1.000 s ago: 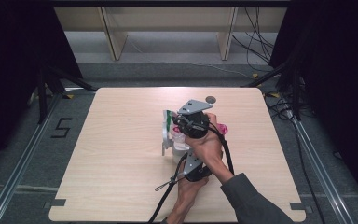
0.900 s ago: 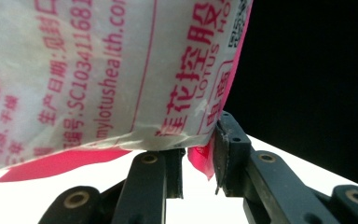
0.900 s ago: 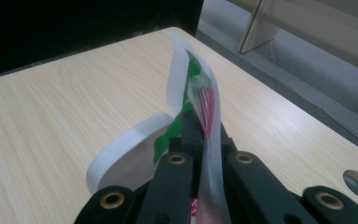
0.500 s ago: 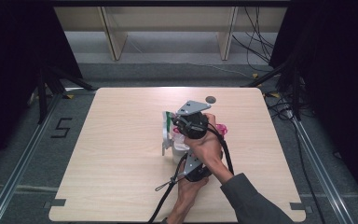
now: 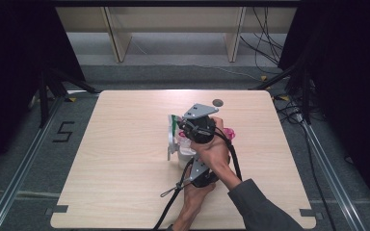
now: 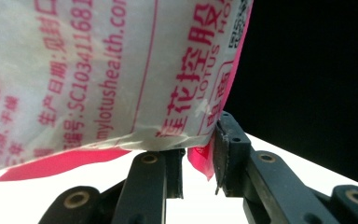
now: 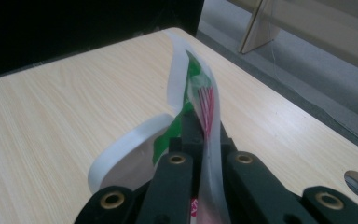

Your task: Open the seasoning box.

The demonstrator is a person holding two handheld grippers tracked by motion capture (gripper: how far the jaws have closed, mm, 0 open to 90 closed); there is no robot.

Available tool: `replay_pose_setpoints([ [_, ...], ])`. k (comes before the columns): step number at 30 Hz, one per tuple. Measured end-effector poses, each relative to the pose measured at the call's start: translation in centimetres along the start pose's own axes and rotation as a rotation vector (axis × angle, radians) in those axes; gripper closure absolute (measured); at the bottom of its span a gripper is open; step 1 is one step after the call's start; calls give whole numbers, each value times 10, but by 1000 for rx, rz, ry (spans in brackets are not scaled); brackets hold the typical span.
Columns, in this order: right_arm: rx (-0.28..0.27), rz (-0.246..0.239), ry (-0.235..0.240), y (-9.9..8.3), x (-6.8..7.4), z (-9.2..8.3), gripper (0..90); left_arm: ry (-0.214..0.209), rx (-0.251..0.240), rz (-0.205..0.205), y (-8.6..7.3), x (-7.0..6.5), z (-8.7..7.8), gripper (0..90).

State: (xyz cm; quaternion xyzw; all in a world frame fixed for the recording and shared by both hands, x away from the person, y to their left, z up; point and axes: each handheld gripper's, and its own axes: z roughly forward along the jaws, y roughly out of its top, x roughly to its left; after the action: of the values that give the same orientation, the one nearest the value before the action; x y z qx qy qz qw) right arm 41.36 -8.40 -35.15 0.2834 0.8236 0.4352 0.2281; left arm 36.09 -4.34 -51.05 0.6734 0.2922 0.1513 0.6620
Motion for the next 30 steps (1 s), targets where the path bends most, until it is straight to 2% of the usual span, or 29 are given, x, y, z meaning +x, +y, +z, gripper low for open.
replay_pose_setpoints([
  [1,-16,12,-8,0,0,0,900,-2,1,0,0,0,0,745],
  [2,-8,27,-10,-1,0,-1,900,-5,1,-4,-1,0,0,745],
  [4,10,5,-8,-2,1,2,900,0,0,-3,-2,0,2,744],
  [5,8,12,-14,-3,2,2,900,-4,-1,-5,-2,0,1,745],
  [6,8,-7,-6,-2,1,2,900,-4,-2,-4,-1,0,0,745],
  [7,-2,31,-5,-2,2,1,900,-2,-2,-2,-1,0,0,745],
  [8,1,29,0,-1,1,0,900,-2,0,-2,-1,0,0,745],
  [10,7,-5,-5,-2,1,3,900,-1,-2,-6,-2,-1,1,745],
  [11,18,-2,-1,-2,2,3,900,-4,-3,-14,-2,-1,1,745],
  [12,5,-2,-10,-2,3,4,900,-2,-4,-10,-1,-1,1,745],
  [15,7,-7,3,-1,1,2,900,0,-5,-1,-1,0,0,745],
  [16,5,10,-1,-1,1,1,900,0,-4,-2,-1,0,0,745],
  [17,-5,9,-7,-1,2,2,900,0,-5,-4,-1,-1,0,745],
  [20,14,-16,-3,-2,2,3,900,0,-13,-8,-1,-1,2,745],
  [22,15,-15,-2,-2,2,2,900,0,-7,-6,0,-1,2,745],
  [23,7,23,-7,-2,3,2,900,11,4,1,0,-2,1,745],
  [25,6,13,0,-1,3,1,900,2,-12,-5,-1,-2,2,745],
  [26,-4,4,-9,-2,3,2,900,2,-13,-6,-1,-2,2,745],
  [28,13,-13,-2,-2,2,2,900,4,0,-3,-1,-2,1,744],
  [30,5,13,-8,-2,4,1,900,-1,-6,-5,0,-2,1,745],
])
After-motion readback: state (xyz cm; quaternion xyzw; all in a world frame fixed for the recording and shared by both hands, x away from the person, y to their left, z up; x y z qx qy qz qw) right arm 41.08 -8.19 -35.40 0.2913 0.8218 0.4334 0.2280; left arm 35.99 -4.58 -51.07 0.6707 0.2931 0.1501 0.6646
